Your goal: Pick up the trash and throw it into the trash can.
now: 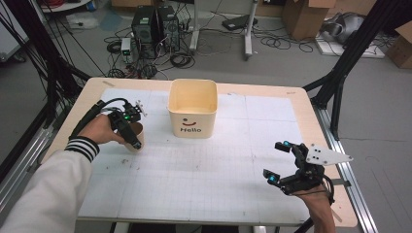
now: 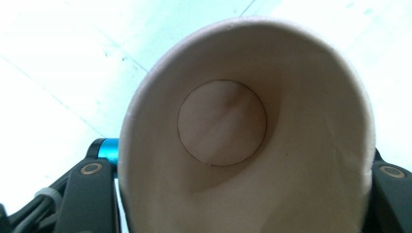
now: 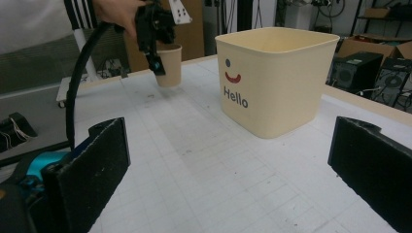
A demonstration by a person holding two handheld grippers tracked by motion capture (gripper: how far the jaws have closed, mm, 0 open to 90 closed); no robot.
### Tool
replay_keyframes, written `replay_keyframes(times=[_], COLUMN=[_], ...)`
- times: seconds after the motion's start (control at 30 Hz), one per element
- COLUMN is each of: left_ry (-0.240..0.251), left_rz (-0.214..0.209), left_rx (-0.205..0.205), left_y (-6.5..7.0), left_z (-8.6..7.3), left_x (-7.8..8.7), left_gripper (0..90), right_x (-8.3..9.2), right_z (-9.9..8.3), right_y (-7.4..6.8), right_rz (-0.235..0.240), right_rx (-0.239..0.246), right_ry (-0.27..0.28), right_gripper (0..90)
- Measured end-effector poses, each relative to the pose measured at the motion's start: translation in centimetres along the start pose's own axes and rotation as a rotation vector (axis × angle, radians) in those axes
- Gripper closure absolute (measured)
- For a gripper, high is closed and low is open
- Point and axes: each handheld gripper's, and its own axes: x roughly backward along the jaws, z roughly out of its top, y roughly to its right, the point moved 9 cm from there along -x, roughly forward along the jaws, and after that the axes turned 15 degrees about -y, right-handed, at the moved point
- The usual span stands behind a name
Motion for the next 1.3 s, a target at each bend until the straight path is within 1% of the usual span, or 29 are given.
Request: replay_keyframes(times=[0.03, 0.07, 0.13, 0.2, 0.4, 0.43, 0.57, 0.6, 0.63, 0.67, 0.7, 0.73, 0.77, 0.8, 0.87, 1.0, 1.03, 1.17, 1.3], left_ry=[-0.006, -0.003, 0.004, 0.005, 0.011, 0.014, 0.021, 0.023, 0.023, 0.025, 0.032, 0.035, 0.035, 0.03, 0.034, 0.031, 0.034, 0.038, 0.043], left_rz=[0.012, 0.014, 0.015, 0.011, 0.009, 0.004, 0.019, 0.024, 0.024, 0.028, 0.031, 0.033, 0.033, 0.037, 0.04, 0.05, 0.045, 0.053, 0.054], left_rx=[-0.005, 0.003, 0.001, -0.005, -0.009, -0.005, -0.017, -0.018, -0.018, -0.022, -0.034, -0.033, -0.033, -0.042, -0.042, -0.053, -0.052, -0.062, -0.063], left_y=[-0.1, -0.1, -0.1, -0.1, 0.0, 0.1, 0.1, 0.2, 0.2, 0.3, 0.4, 0.5, 0.5, 0.6, 0.7, 0.8, 0.9, 0.9, 0.9], left_z=[-0.1, -0.1, 0.0, 0.0, 0.0, 0.0, 0.1, 0.2, 0.2, 0.2, 0.4, 0.5, 0.5, 0.5, 0.6, 0.6, 0.7, 0.7, 0.8], left_x=[0.3, 0.7, 1.3, 2.0, 3.6, 3.9, 5.3, 5.6, 5.6, 6.0, 6.9, 7.3, 7.3, 8.0, 8.7, 9.8, 10.1, 11.1, 12.3], left_gripper=[34.4, 34.4, 34.4, 34.5, 34.7, 34.6, 34.7, 34.7, 34.7, 34.6, 34.5, 34.6, 34.6, 34.5, 34.5, 34.6, 34.6, 34.6, 34.6], right_x=[0.0, 0.0, -0.1, -0.1, -0.1, -0.1, -0.1, -0.2, -0.2, -0.2, -0.3, -0.3, -0.3, -0.3, -0.3, -0.3, -0.3, -0.2, -0.3], right_z=[0.0, -0.1, -0.1, 0.0, 0.0, 0.0, 0.0, 0.0, 0.0, 0.0, 0.0, 0.0, 0.0, 0.0, 0.0, 0.0, 0.0, 0.0, 0.1], right_y=[0.0, 0.0, 0.0, 0.0, -0.1, -0.1, -0.1, -0.1, -0.1, -0.1, -0.1, -0.1, -0.1, -0.1, -0.2, -0.1, -0.1, -0.2, -0.1], right_rz=[-0.001, 0.0, 0.003, 0.003, 0.002, 0.003, 0.005, 0.007, 0.006, 0.005, 0.005, 0.005, 0.007, 0.008, 0.009, 0.008, 0.011, 0.013, 0.013], right_rx=[-0.001, -0.005, -0.006, 0.003, 0.002, 0.0, 0.005, -0.001, 0.001, 0.003, 0.004, 0.003, 0.001, 0.002, 0.0, 0.007, 0.002, -0.002, 0.002], right_ry=[-0.002, -0.004, -0.003, -0.002, -0.003, -0.002, -0.006, -0.007, -0.005, -0.009, -0.008, -0.008, -0.01, -0.009, -0.011, -0.008, -0.008, -0.007, -0.005], right_gripper=[0.2, 0.2, 0.2, 0.3, 0.2, 0.2, 0.2, 0.2, 0.2, 0.2, 0.3, 0.2, 0.3, 0.2, 0.3, 0.2, 0.3, 0.2, 0.3])
